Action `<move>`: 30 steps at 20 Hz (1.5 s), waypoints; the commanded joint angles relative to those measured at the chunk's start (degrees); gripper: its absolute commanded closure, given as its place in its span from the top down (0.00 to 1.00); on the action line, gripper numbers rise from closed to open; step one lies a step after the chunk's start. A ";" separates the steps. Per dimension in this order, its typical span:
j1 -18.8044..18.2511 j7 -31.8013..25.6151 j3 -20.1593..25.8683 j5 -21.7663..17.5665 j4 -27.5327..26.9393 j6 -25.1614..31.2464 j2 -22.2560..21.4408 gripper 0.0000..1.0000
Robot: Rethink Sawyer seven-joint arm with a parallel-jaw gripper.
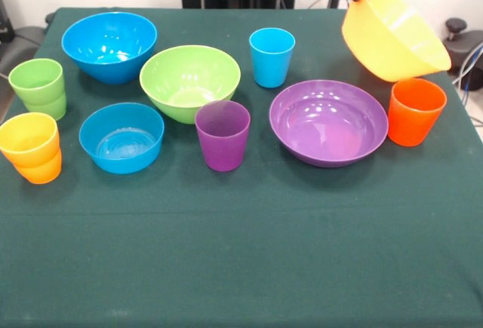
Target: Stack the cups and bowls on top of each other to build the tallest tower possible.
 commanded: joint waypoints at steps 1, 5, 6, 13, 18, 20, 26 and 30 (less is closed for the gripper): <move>-1.75 0.50 6.40 1.28 3.45 6.74 -1.24 0.00; -2.21 0.48 6.68 1.13 3.86 7.20 -1.82 0.00; -2.20 0.56 6.56 0.97 3.94 7.02 -2.06 0.00; -2.43 0.90 6.60 0.57 4.51 6.20 -2.59 0.00; -1.44 1.81 5.63 -0.09 4.48 4.59 -3.38 0.00; -1.68 1.57 5.83 -0.01 4.65 4.79 -3.96 0.00; -3.06 1.40 6.66 0.43 5.29 4.37 -4.49 0.00; -3.15 1.63 6.80 0.78 5.14 4.58 -4.85 0.00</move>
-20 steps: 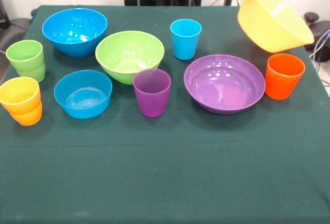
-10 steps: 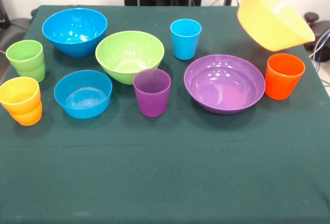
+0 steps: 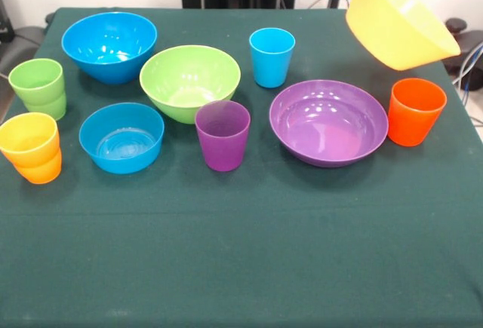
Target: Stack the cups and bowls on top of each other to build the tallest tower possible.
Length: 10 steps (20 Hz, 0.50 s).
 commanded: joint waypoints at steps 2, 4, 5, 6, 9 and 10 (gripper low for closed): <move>-0.94 1.80 4.42 0.72 2.41 4.54 0.18 0.00; -1.06 1.61 4.36 0.71 1.95 4.92 0.13 0.00; -1.30 1.41 4.44 0.77 1.71 5.18 0.07 0.00; -1.61 1.12 4.57 0.75 1.58 5.37 -0.04 0.00; -3.63 -0.54 5.66 0.59 1.75 5.99 -0.57 0.00; -4.55 -1.25 6.20 0.53 1.86 6.29 -0.79 0.00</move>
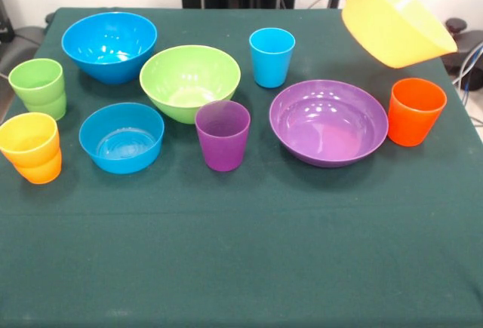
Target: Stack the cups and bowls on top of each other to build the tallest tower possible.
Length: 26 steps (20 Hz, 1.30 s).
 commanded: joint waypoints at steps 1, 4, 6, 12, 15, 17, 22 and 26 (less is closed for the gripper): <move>-4.15 -1.85 6.25 0.51 1.79 6.45 -0.08 0.00; -6.75 -3.41 7.77 0.17 2.28 7.08 -0.77 0.00; -8.21 -4.00 8.73 -0.25 2.46 7.29 -0.86 0.00; -10.61 -4.10 10.26 -1.73 2.40 6.96 -0.25 0.00; -11.19 -4.20 10.64 -2.27 2.19 7.22 -0.28 0.00; -11.72 -4.40 10.98 -2.57 2.18 7.30 -0.34 0.00; -12.85 -4.89 11.63 -3.09 2.24 7.33 -0.37 0.00; -13.68 -5.02 12.21 -3.38 2.52 7.17 -0.55 0.00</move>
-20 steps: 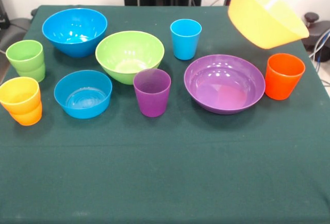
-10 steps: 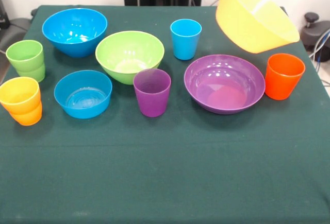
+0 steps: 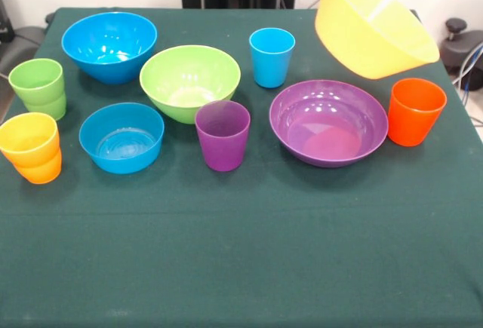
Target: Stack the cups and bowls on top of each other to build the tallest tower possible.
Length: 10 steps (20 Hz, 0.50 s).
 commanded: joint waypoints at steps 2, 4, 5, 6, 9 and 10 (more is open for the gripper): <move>-1.69 -5.17 5.10 -3.31 2.43 7.26 0.48 0.00; -2.21 -5.37 5.58 -3.31 2.57 7.50 0.18 0.00; -2.54 -5.46 5.86 -3.30 2.68 7.58 0.04 0.00; -2.90 -5.62 6.16 -3.33 2.79 7.66 -0.09 0.00; -4.10 -6.33 7.20 -3.25 3.03 8.14 -0.50 0.00; -4.65 -6.60 7.71 -3.19 3.22 8.19 -0.56 0.00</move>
